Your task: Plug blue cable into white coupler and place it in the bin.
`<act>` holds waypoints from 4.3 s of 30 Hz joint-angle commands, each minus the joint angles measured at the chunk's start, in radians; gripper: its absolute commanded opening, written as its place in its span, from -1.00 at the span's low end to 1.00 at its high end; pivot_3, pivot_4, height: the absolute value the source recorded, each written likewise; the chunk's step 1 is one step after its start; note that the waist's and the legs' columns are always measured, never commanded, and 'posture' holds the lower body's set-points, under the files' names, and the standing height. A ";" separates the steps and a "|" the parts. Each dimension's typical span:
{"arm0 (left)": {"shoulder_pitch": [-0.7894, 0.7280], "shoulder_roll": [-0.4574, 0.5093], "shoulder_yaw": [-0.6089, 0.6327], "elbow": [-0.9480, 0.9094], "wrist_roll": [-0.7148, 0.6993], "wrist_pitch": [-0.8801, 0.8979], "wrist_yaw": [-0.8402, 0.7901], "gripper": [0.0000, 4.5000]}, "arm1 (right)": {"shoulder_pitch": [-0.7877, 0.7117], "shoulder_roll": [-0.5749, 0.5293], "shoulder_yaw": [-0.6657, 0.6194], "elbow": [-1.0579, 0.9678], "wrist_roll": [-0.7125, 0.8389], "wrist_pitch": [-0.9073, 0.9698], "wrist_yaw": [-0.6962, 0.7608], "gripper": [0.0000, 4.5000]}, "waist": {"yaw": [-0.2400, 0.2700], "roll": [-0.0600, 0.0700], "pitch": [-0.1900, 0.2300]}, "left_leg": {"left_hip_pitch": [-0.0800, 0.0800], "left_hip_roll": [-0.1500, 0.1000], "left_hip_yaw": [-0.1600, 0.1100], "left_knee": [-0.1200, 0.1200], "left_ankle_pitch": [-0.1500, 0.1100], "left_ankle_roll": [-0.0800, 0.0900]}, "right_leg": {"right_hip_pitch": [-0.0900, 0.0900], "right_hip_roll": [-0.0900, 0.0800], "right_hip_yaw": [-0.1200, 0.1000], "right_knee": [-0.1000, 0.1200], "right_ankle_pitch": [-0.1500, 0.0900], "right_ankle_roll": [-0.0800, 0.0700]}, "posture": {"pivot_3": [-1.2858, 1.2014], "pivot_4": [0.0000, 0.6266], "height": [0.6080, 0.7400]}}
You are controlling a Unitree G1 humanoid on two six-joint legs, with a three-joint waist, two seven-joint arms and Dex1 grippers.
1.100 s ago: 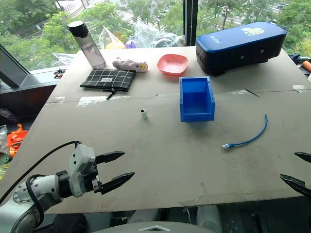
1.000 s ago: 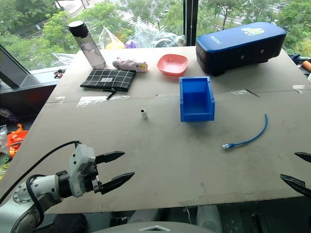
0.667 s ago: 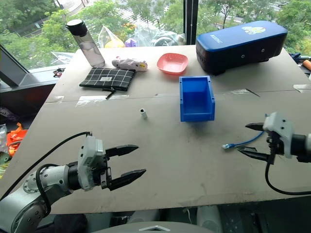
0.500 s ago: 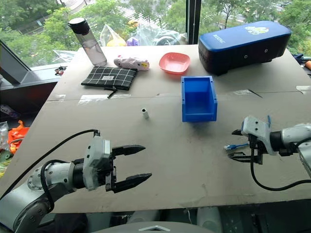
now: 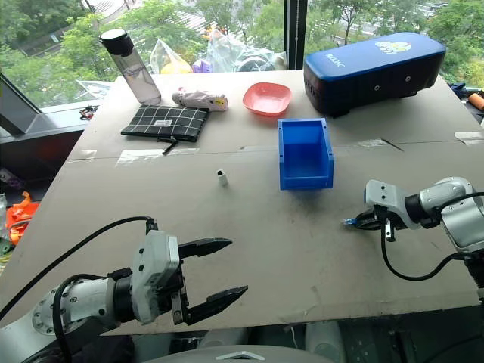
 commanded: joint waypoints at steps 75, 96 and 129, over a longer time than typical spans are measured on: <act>-0.855 -0.424 -0.209 0.750 -0.170 0.507 -0.438 -1.00 | 0.611 0.650 -0.310 -0.900 1.284 0.508 -1.083 0.11 | -0.002 0.001 -0.001 | -0.001 0.003 -0.010 0.003 0.001 -0.002 | -0.001 0.003 -0.006 0.005 0.002 -0.002 | 0.03 -0.52 1.00; -0.699 -0.289 -0.120 0.739 0.121 0.114 -0.326 0.76 | 0.629 0.595 -0.312 -0.853 1.300 0.378 -1.069 -1.00 | -0.003 0.002 -0.002 | 0.001 0.003 -0.009 0.001 0.001 -0.002 | -0.002 0.005 -0.004 0.005 0.002 -0.002 | 0.03 -0.52 1.00; -1.062 -0.316 -0.214 1.671 0.615 -0.669 -0.594 -0.79 | 0.533 0.605 -0.272 -0.839 1.153 0.325 -1.101 -1.00 | -0.006 0.001 -0.002 | -0.001 0.001 -0.012 0.003 0.001 -0.002 | -0.001 0.003 -0.007 0.004 0.002 -0.002 | 0.03 -0.52 1.00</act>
